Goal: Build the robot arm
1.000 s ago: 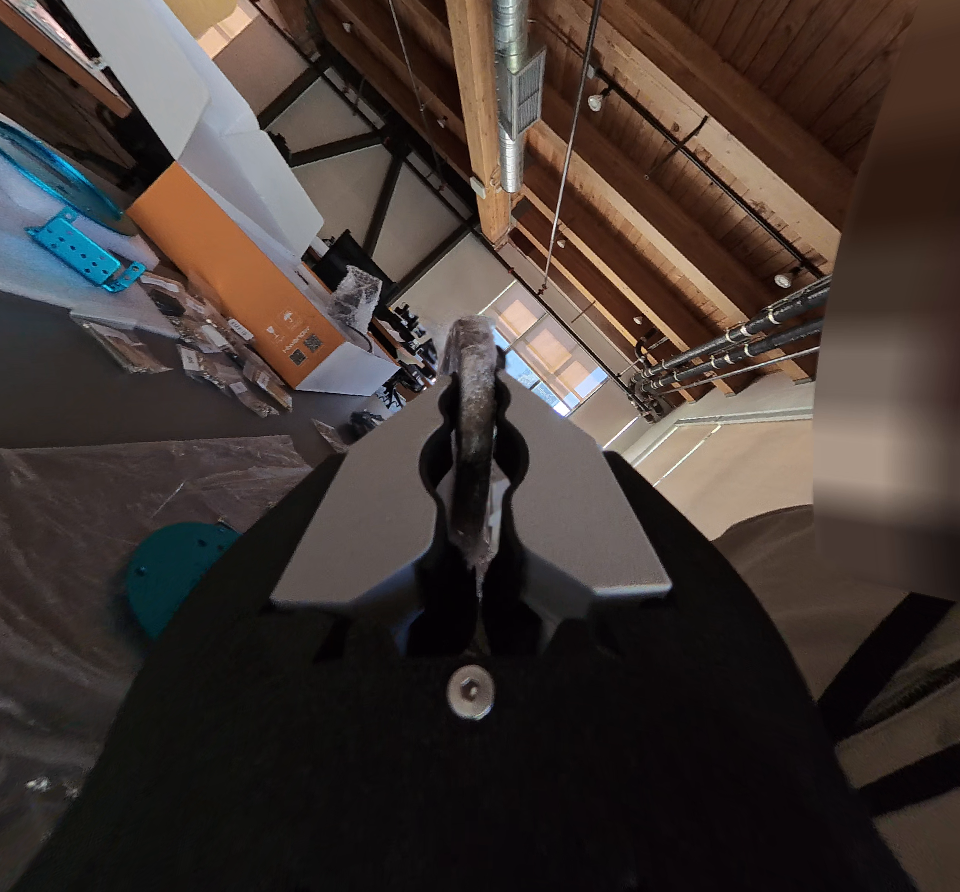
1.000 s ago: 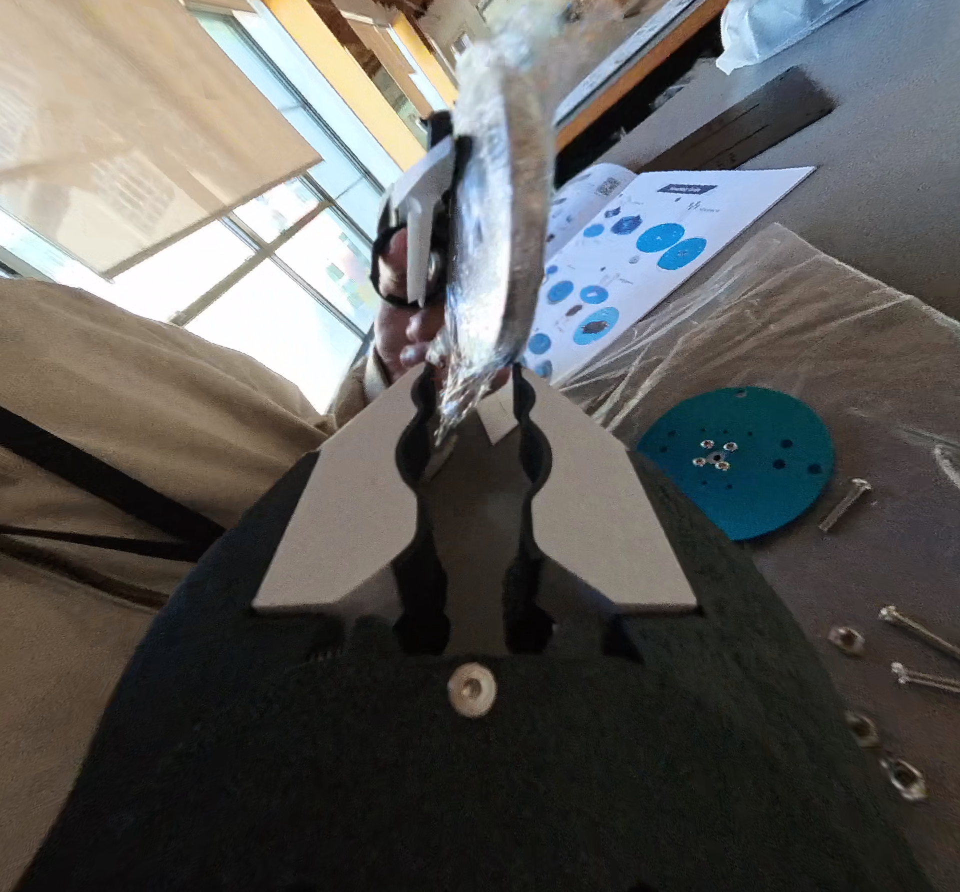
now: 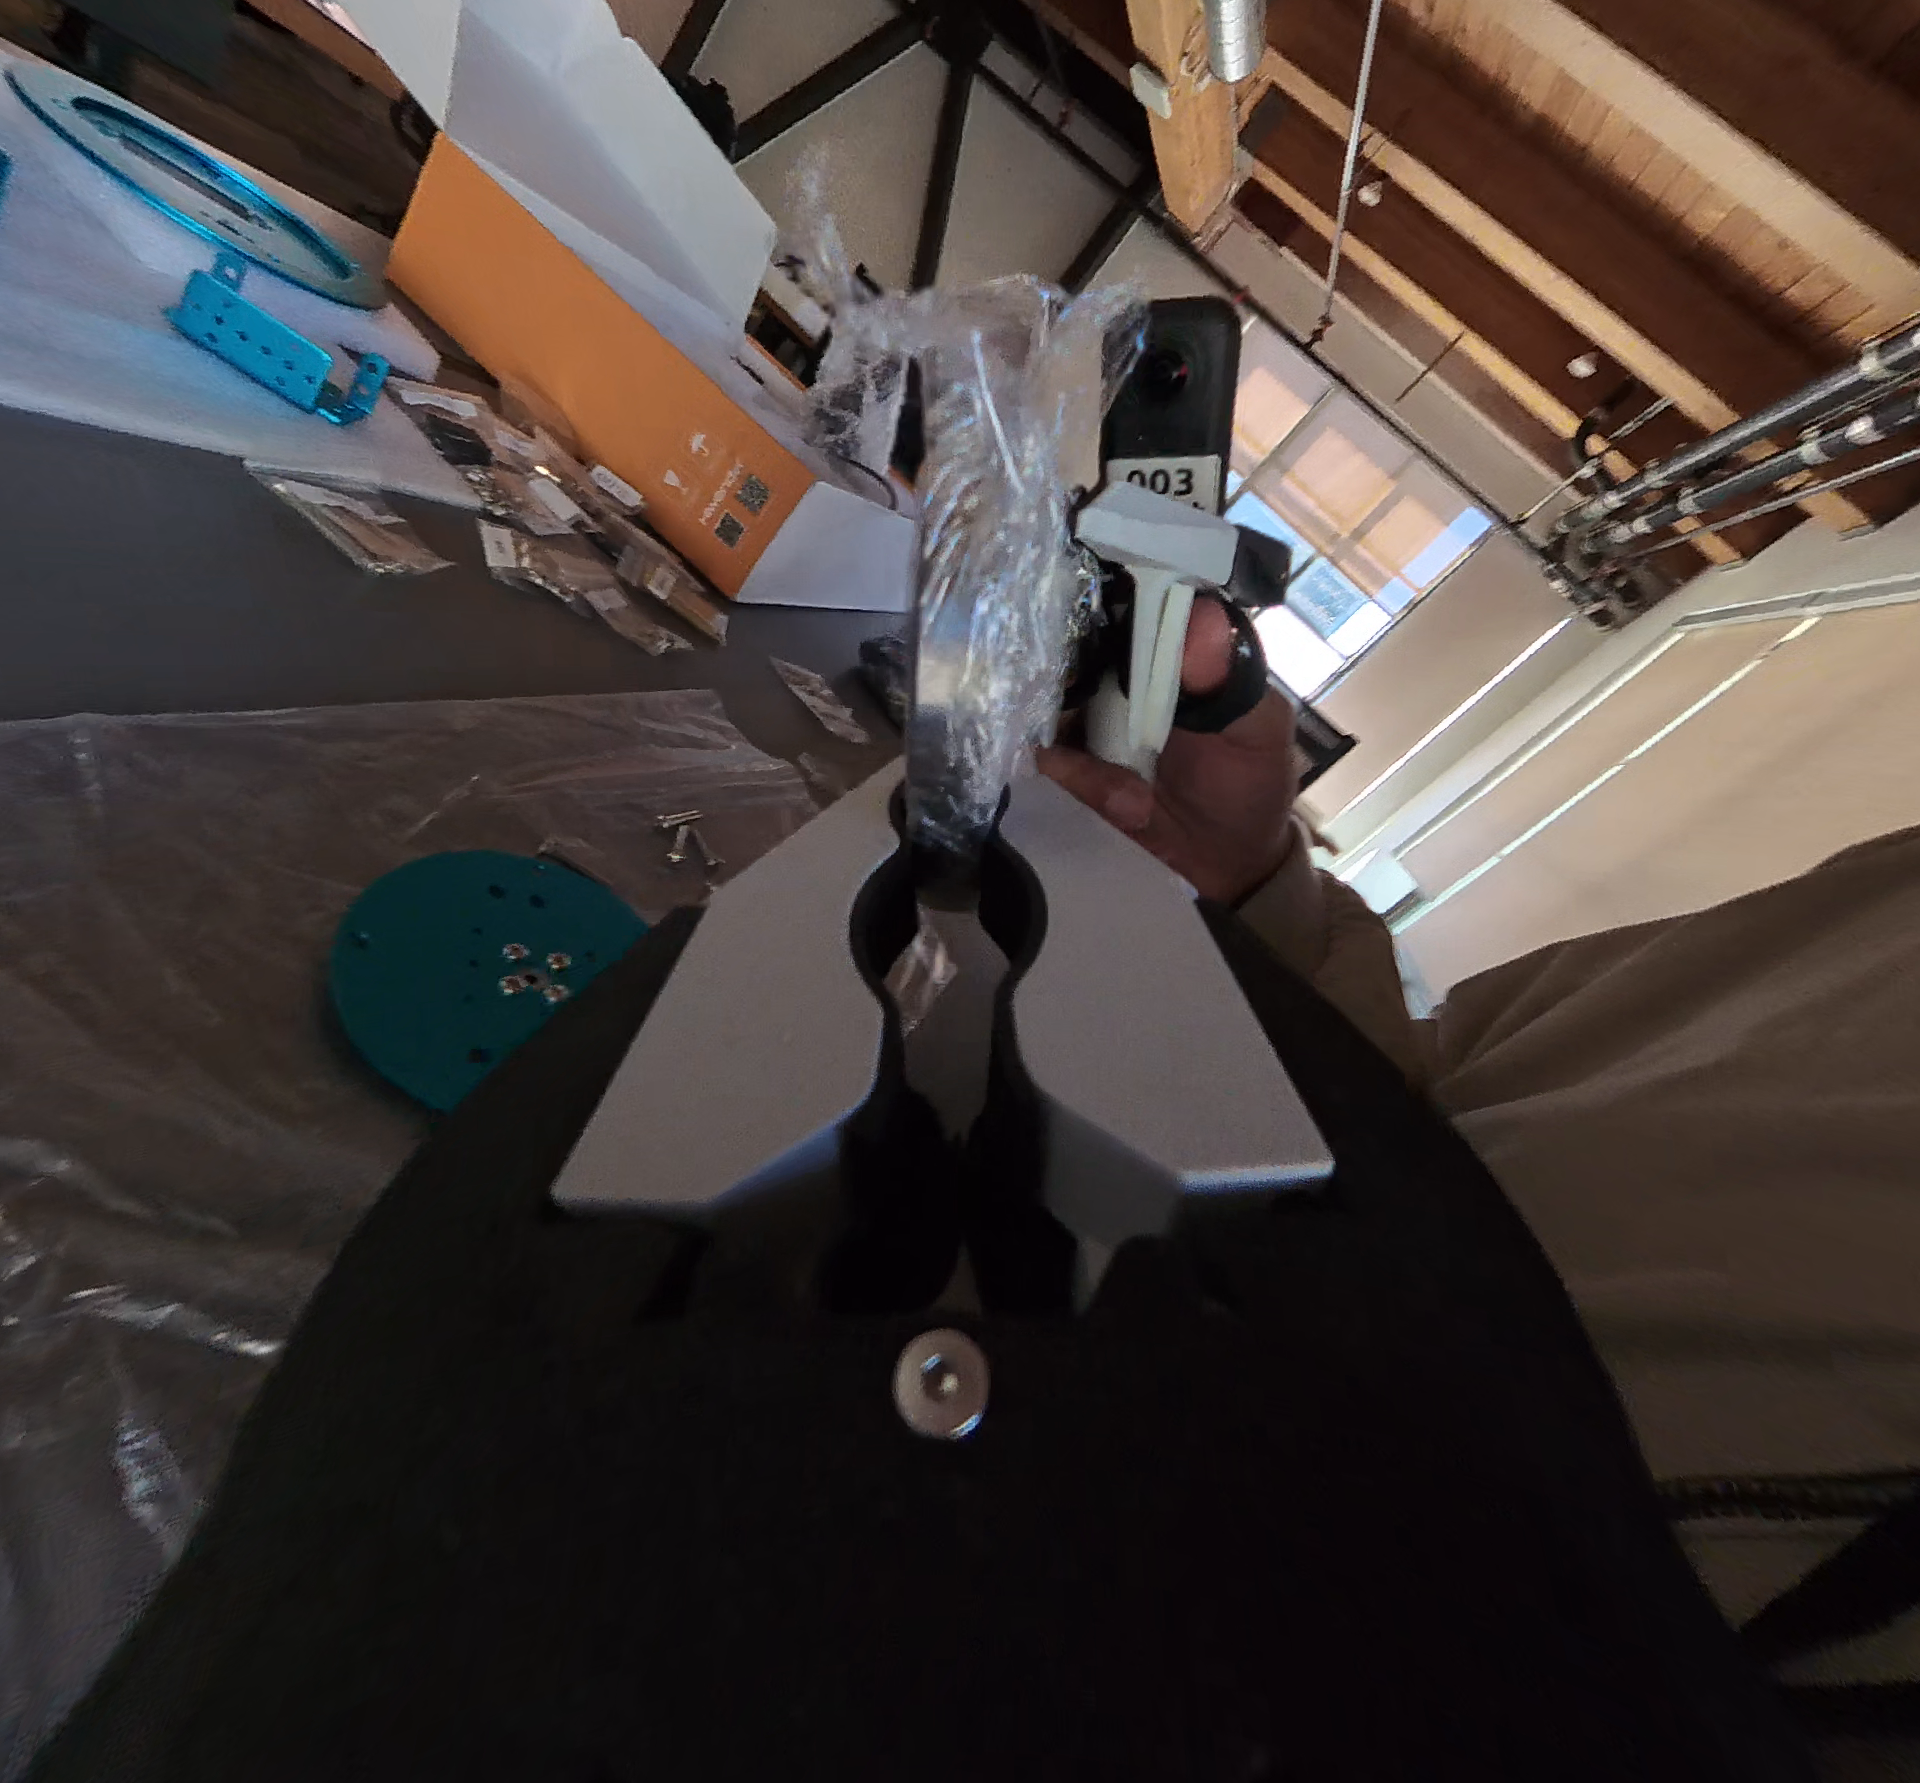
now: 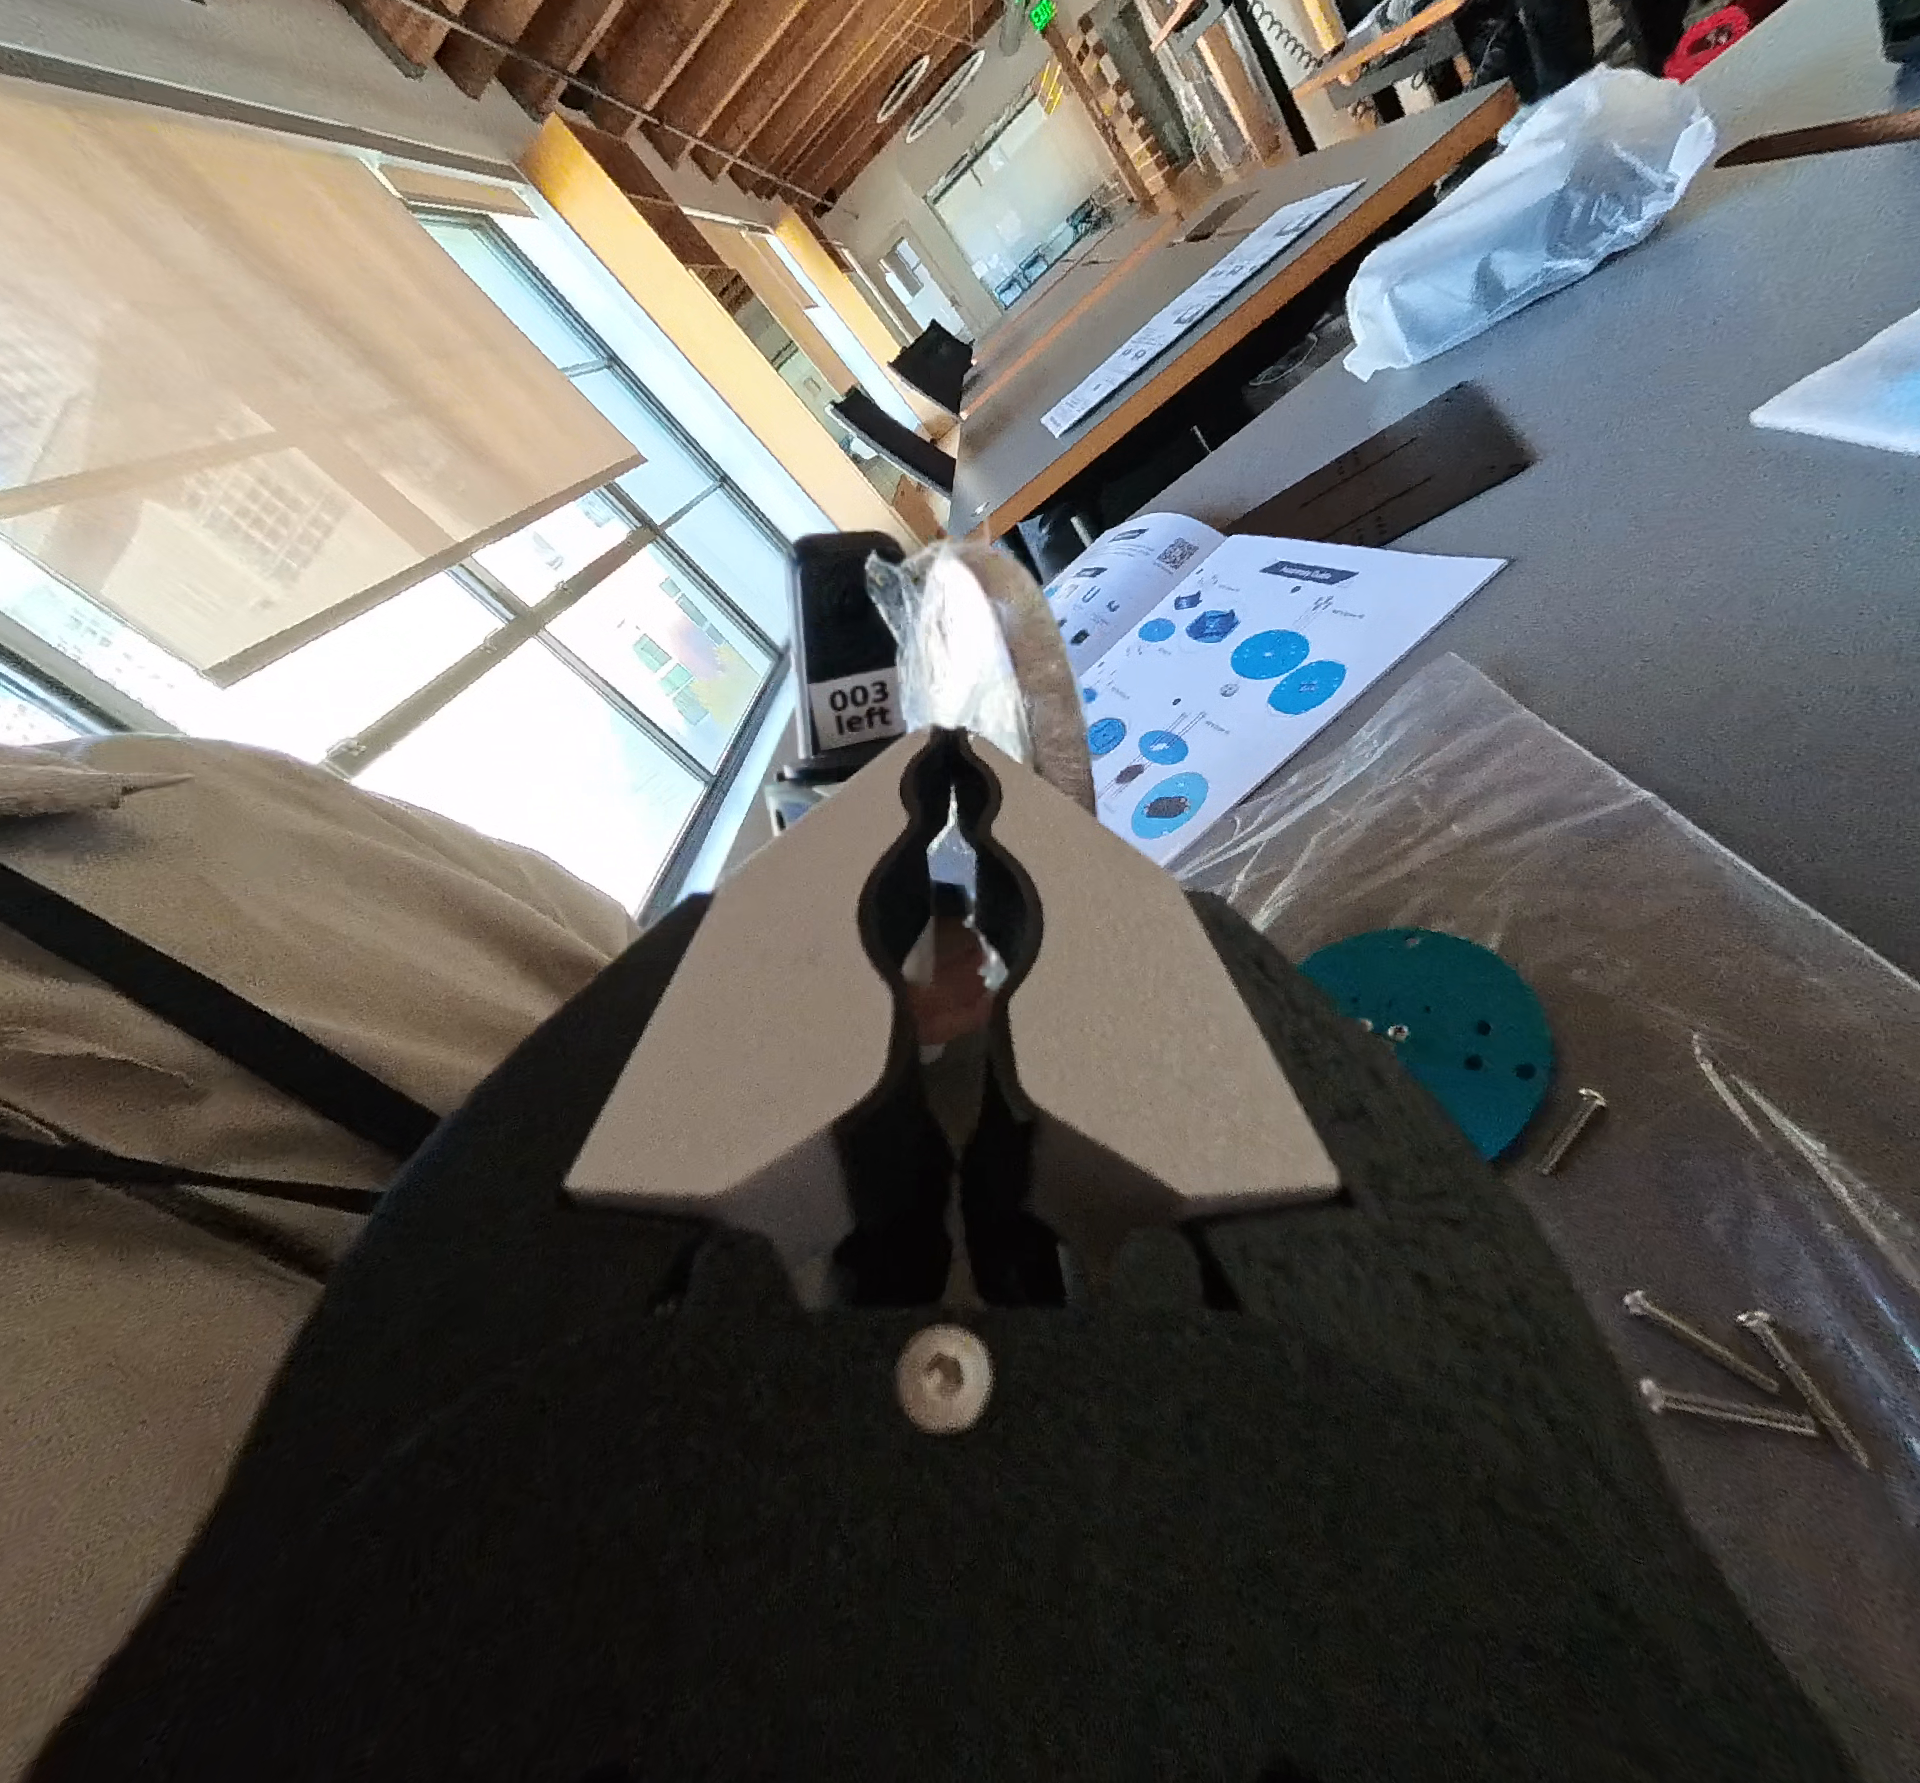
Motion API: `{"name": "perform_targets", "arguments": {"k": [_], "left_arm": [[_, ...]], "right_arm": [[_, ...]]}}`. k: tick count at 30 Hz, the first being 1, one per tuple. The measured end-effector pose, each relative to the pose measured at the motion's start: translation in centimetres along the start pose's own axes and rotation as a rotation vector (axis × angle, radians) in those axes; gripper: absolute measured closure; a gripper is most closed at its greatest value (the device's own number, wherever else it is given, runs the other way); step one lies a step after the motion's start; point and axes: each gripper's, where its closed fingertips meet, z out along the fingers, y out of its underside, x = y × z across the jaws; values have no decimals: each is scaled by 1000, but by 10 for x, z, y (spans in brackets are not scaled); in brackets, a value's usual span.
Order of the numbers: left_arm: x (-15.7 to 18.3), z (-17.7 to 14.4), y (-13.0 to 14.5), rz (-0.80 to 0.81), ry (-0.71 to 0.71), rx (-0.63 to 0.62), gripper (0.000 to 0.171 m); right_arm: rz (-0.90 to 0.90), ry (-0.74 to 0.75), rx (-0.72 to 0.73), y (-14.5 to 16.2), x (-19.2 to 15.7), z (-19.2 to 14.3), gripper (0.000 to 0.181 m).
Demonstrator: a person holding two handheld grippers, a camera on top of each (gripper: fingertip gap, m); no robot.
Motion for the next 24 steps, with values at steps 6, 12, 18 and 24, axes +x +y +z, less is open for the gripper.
{"name": "perform_targets", "arguments": {"k": [6,12,18,24], "left_arm": [[-1,-2,-1,-140,62,65,168],[-4,0,0,-77,15,62,168],[-6,3,1,142,-131,33,168],[-1,2,-1,145,-112,50,168]], "right_arm": [[-191,169,9,-5,5,-16,165],[-490,458,-34,3,18,-13,161],[-513,590,-3,6,32,-8,181],[-212,202,-26,23,2,13,181]]}}
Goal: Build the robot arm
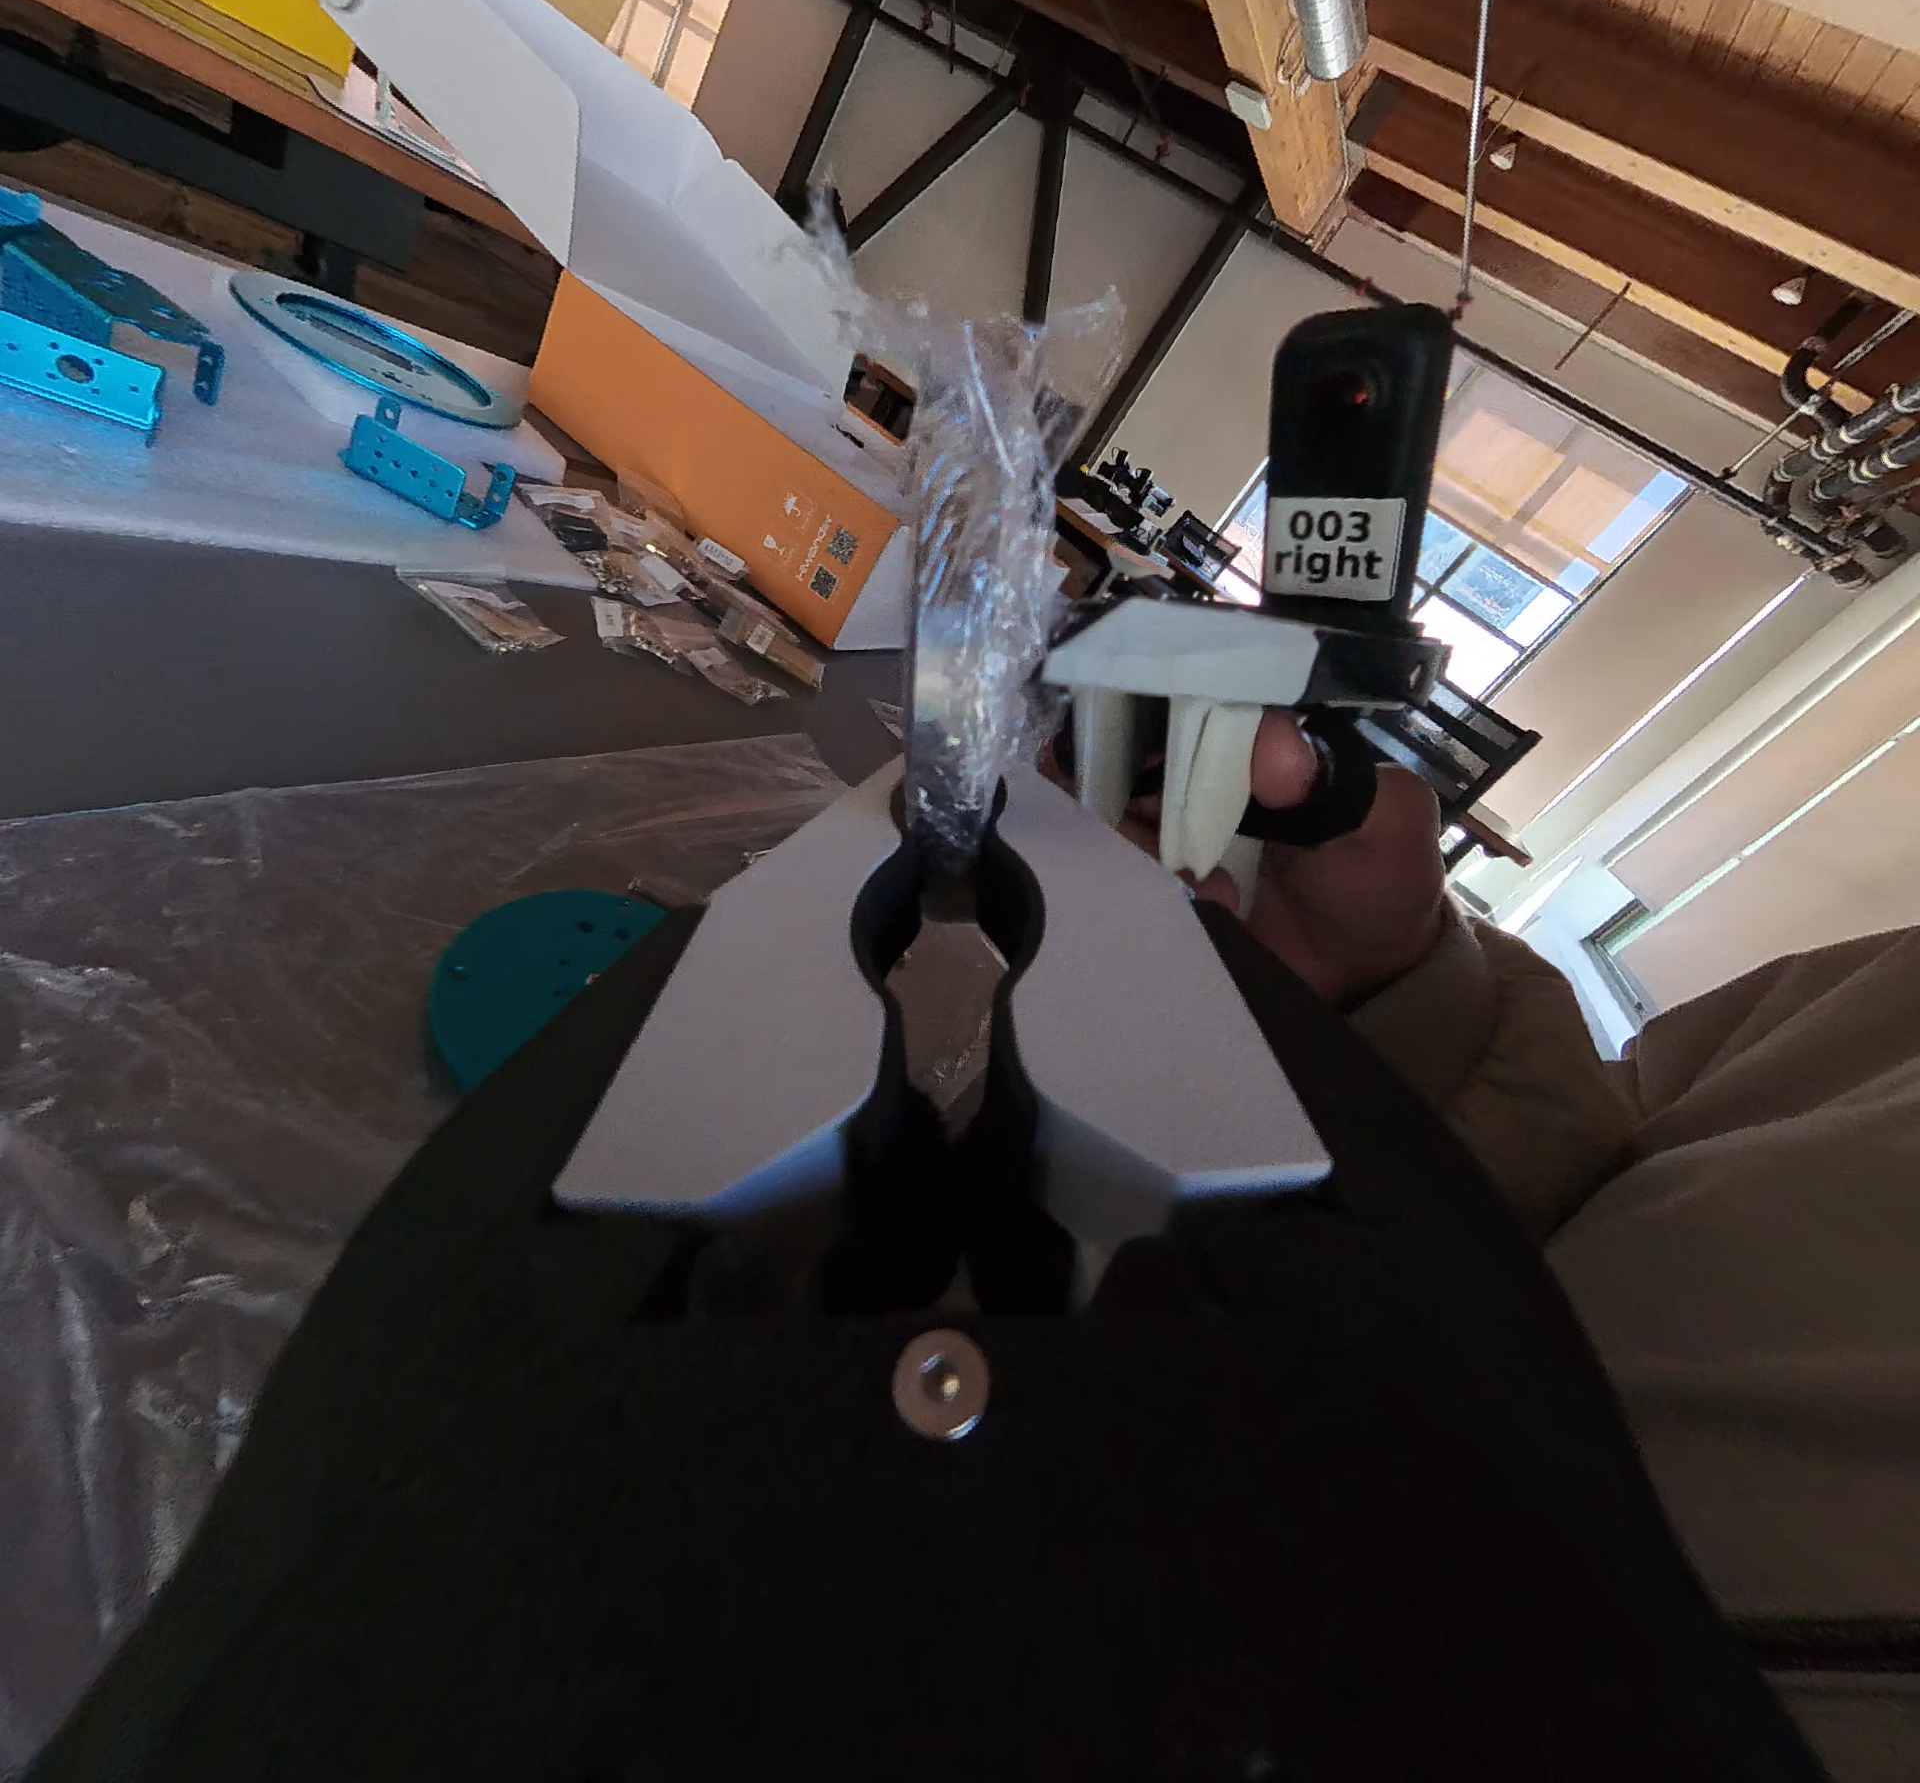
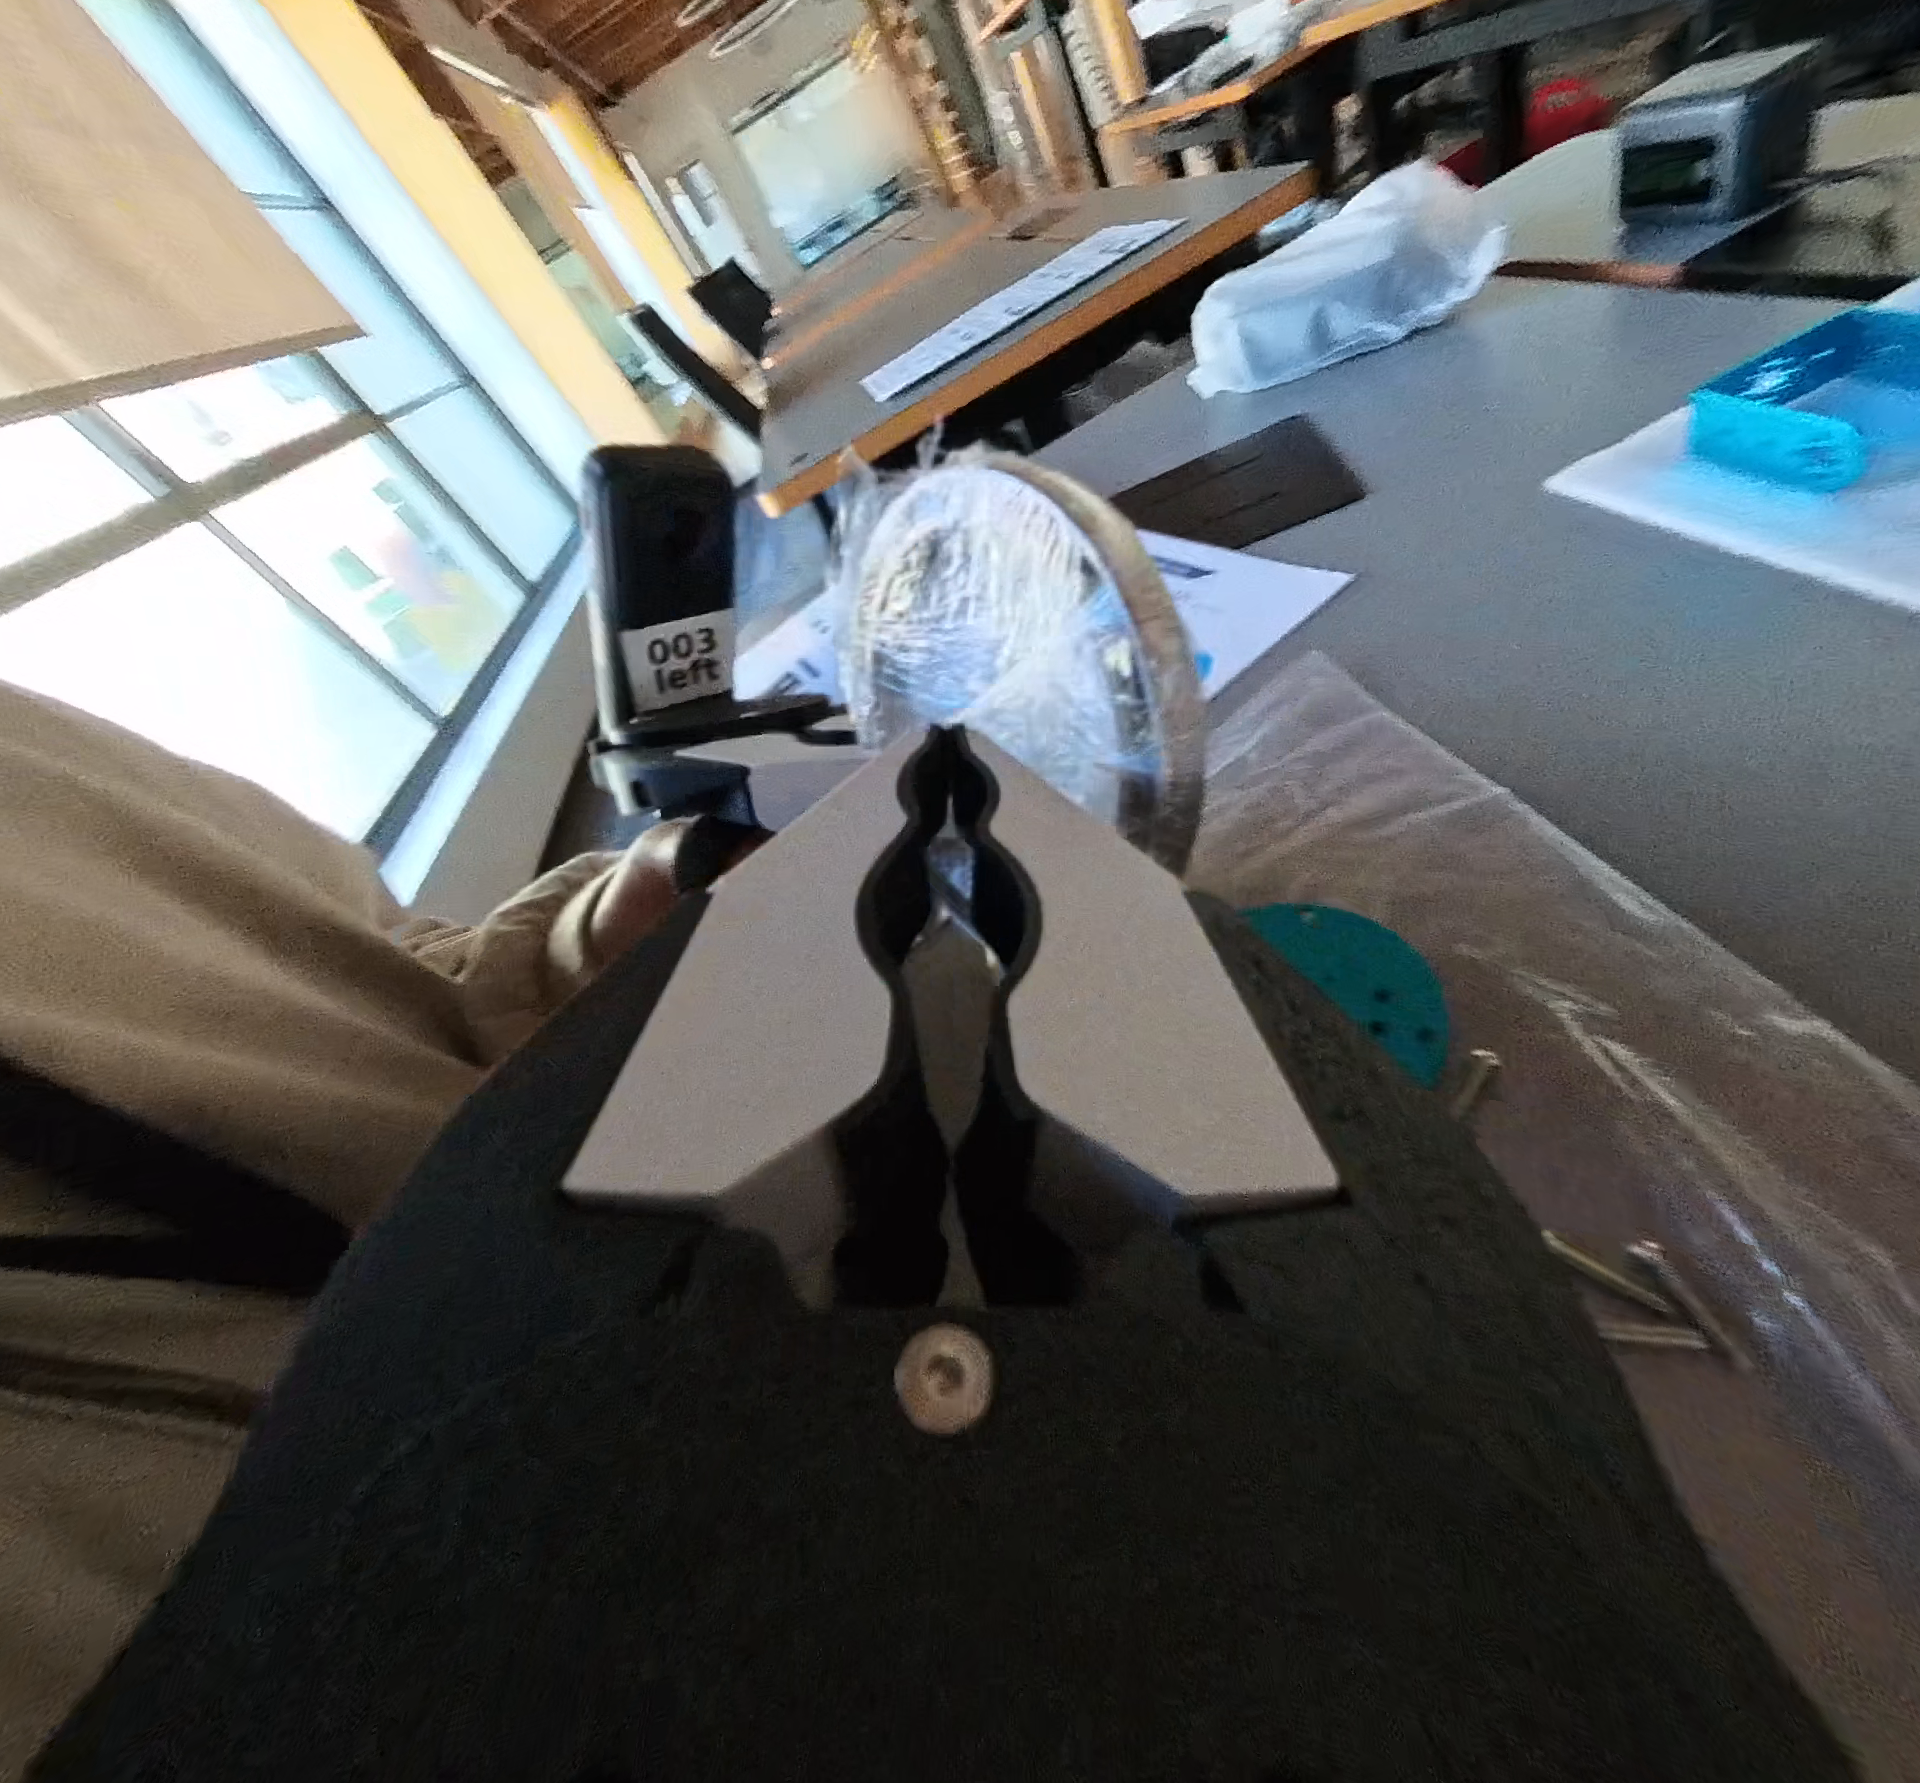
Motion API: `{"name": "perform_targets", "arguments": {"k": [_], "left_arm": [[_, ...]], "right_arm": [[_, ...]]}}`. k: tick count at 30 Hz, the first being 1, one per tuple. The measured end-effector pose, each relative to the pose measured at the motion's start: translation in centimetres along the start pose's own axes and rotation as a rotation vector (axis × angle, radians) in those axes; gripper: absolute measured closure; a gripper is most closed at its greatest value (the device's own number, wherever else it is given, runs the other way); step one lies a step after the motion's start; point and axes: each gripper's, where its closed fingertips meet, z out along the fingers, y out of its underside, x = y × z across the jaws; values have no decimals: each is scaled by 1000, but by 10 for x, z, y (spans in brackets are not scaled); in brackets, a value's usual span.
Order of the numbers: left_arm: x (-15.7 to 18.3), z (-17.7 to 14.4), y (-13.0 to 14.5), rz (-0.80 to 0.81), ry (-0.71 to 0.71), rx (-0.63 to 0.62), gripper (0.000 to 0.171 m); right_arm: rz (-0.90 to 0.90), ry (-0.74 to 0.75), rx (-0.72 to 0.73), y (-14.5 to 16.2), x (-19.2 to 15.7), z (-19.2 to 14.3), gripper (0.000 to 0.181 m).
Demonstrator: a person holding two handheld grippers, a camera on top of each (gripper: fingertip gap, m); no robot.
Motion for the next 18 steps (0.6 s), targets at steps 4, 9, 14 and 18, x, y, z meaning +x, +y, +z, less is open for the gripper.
{"name": "perform_targets", "arguments": {"k": [4,9,14,18], "left_arm": [[1,3,-1,-58,18,14,168],[-5,-2,-8,-136,45,67,168],[-1,-1,-6,-100,53,65,168],[-1,0,-4,-69,34,55,168]], "right_arm": [[-74,46,-14,-1,4,2,181],[-217,203,15,-16,16,-12,176],[-398,395,-16,-14,24,-8,160],[-420,502,-32,-10,34,-5,173]]}}
